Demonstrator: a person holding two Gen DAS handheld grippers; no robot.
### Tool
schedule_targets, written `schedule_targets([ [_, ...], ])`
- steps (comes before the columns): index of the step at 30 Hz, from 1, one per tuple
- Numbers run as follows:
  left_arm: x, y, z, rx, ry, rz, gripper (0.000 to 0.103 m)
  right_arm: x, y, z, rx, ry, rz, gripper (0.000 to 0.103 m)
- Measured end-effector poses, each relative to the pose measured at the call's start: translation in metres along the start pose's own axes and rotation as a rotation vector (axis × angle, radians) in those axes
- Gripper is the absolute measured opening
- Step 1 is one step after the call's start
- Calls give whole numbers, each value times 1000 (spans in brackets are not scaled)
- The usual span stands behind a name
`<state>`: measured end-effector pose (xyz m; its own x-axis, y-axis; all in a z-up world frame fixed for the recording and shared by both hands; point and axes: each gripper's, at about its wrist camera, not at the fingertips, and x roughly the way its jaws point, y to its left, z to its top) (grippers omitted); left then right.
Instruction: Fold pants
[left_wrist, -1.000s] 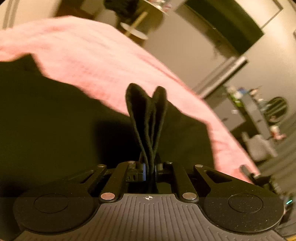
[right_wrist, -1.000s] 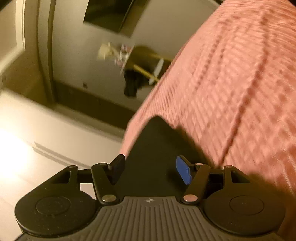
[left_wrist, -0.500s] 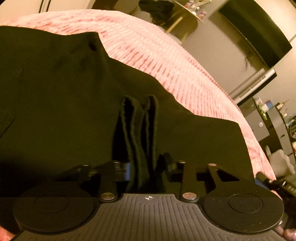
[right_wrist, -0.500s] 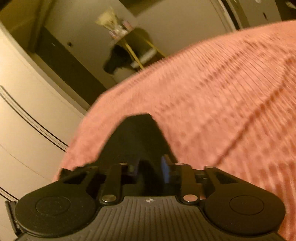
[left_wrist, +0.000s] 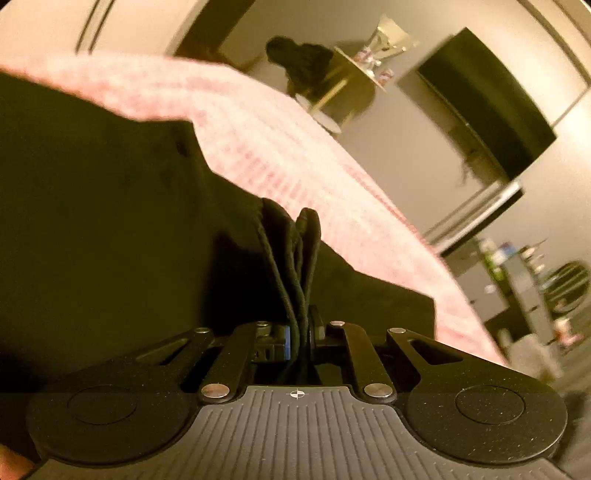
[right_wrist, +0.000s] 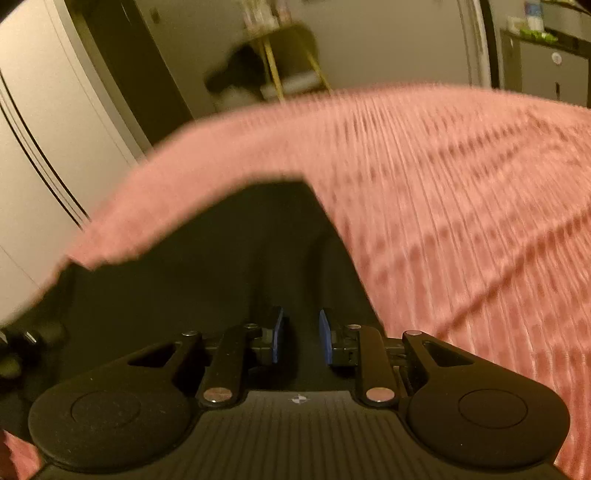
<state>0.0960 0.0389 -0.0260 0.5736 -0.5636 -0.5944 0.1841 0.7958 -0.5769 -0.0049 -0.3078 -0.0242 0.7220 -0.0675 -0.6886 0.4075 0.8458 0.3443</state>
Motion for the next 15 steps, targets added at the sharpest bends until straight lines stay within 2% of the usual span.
schedule_targets([
  [2,3,-3,-2,42,12,55,12,-7,4,1,-12,-46,36,22],
  [4,11,-6,-4,84,40,110,15,2,12,0,-49,6,38,22],
  [5,16,-6,-5,99,57,140,20,10,17,-1,-80,56,13,22],
  [6,21,-5,-6,99,72,165,31,21,23,-3,-120,102,-25,22],
  [7,25,-2,-6,87,85,166,37,27,29,-6,-161,118,-52,22],
  [10,29,9,-1,13,86,139,36,34,40,-11,-246,103,-95,22],
  [12,28,16,0,-31,83,128,32,35,38,-10,-233,97,-87,22],
  [15,27,15,0,-26,79,128,27,35,32,-8,-204,96,-69,23],
])
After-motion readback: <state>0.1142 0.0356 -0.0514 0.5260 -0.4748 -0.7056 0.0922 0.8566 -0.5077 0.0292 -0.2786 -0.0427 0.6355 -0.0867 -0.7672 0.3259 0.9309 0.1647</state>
